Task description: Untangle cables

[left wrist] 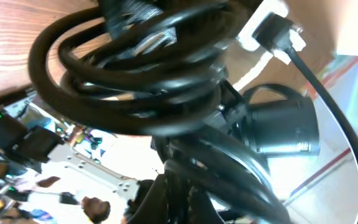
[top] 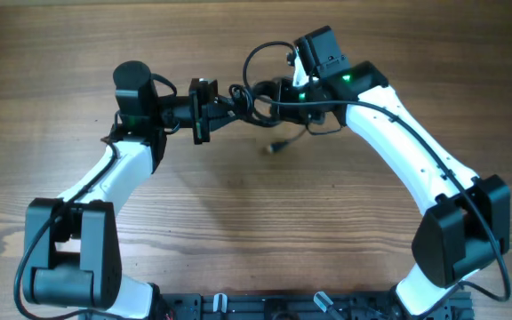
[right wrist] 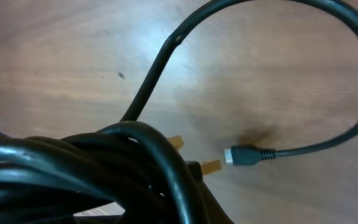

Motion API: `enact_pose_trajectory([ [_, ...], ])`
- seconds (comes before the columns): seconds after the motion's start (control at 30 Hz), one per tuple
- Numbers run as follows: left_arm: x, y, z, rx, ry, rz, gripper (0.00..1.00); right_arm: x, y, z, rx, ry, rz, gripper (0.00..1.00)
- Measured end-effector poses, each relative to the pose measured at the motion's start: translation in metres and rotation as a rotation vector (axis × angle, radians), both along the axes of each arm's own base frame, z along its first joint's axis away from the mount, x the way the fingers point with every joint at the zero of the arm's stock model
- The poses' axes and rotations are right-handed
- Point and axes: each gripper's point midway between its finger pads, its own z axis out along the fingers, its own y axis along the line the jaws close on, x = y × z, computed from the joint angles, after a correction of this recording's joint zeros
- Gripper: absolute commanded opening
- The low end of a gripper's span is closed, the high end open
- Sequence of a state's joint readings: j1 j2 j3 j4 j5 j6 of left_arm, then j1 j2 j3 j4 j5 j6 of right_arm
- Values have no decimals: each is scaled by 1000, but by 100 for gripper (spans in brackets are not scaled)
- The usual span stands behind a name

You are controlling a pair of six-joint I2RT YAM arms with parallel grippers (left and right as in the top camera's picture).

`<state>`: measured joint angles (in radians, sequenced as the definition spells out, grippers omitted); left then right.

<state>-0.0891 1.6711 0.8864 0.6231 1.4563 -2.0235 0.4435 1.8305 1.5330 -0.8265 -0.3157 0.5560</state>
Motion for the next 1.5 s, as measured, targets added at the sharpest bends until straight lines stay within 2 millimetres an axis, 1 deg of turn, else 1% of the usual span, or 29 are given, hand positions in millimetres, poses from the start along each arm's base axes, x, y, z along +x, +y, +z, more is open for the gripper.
enact_pose_trajectory([
  [0.1, 1, 10, 0, -5, -22, 6, 4, -16, -12, -3, -54, 60, 22, 4],
  [0.23, 17, 43, 2, -5, -44, 94, 4, -36, -37, -15, -128, 148, 53, 4],
  [0.3, 30, 67, 7, 4, -107, 171, 4, -47, -71, -30, -240, 210, 39, 4],
  [0.37, 41, 86, 5, 22, -140, 243, 4, -49, -97, -45, -315, 250, 27, 4],
  [0.43, 41, 83, -3, 38, -133, 248, 4, -52, -106, -49, -354, 262, 44, 4],
  [0.53, 36, 66, -23, 86, -149, 230, 4, -61, -107, -49, -375, 280, 87, 6],
  [0.57, 35, 61, -30, 109, -164, 226, 4, -63, -108, -49, -381, 287, 98, 10],
  [0.6, 33, 56, -37, 134, -172, 224, 4, -66, -109, -49, -389, 298, 106, 20],
  [0.63, 32, 53, -47, 172, -182, 227, 4, -68, -112, -49, -401, 304, 113, 34],
  [0.67, 30, 51, -65, 246, -173, 239, 4, -69, -113, -49, -411, 305, 115, 41],
  [0.7, 29, 51, -74, 288, -182, 248, 4, -68, -114, -49, -417, 301, 117, 47],
  [0.73, 27, 54, -93, 385, -151, 263, 4, -67, -115, -48, -421, 295, 115, 54],
  [0.77, 23, 57, -109, 461, -131, 269, 4, -64, -115, -47, -422, 283, 121, 68],
  [0.8, 21, 63, -129, 583, -131, 280, 4, -58, -113, -43, -418, 257, 118, 73],
  [0.87, 22, 71, -144, 699, -165, 288, 4, -45, -109, -36, -409, 207, 110, 76],
  [0.9, 23, 75, -148, 738, -182, 294, 4, -38, -107, -32, -401, 180, 107, 80],
  [0.93, 24, 78, -148, 769, -208, 298, 4, -27, -103, -21, -387, 133, 102, 82],
  [0.97, 27, 83, -144, 800, -238, 318, 4, -23, -102, -18, -382, 116, 98, 82],
  [1.03, 20, 83, -137, 852, -246, 303, 4, -14, -102, -8, -370, 90, 75, 83],
  [1.1, 9, 68, -119, 948, -286, 243, 4, 2, -115, 6, -337, 59, 12, 82],
  [1.13, 9, 61, -108, 973, -324, 228, 4, 7, -121, 10, -324, 53, -12, 82],
  [1.17, 8, 48, -93, 1031, -367, 201, 4, 15, -136, 15, -305, 49, -55, 83],
  [1.23, 11, 19, -66, 1063, -464, 187, 4, 23, -163, 19, -280, 53, -128, 82],
  [1.27, 8, 4, -57, 1074, -481, 190, 5, 26, -179, 19, -273, 58, -168, 82],
  [1.3, 2, -10, -54, 1081, -469, 196, 10, 28, -195, 19, -269, 65, -207, 82],
  [1.33, -3, -16, -57, 1088, -442, 199, 15, 28, -196, 19, -268, 65, -210, 82],
  [1.37, -5, -22, -63, 1096, -406, 207, 23, 29, -203, 20, -262, 68, -228, 82],
  [1.43, -9, -42, -87, 1112, -324, 199, 36, 29, -206, 20, -262, 69, -233, 82],
  [1.5, -13, -64, -119, 1131, -252, 177, 39, 29, -206, 20, -259, 69, -233, 82],
])
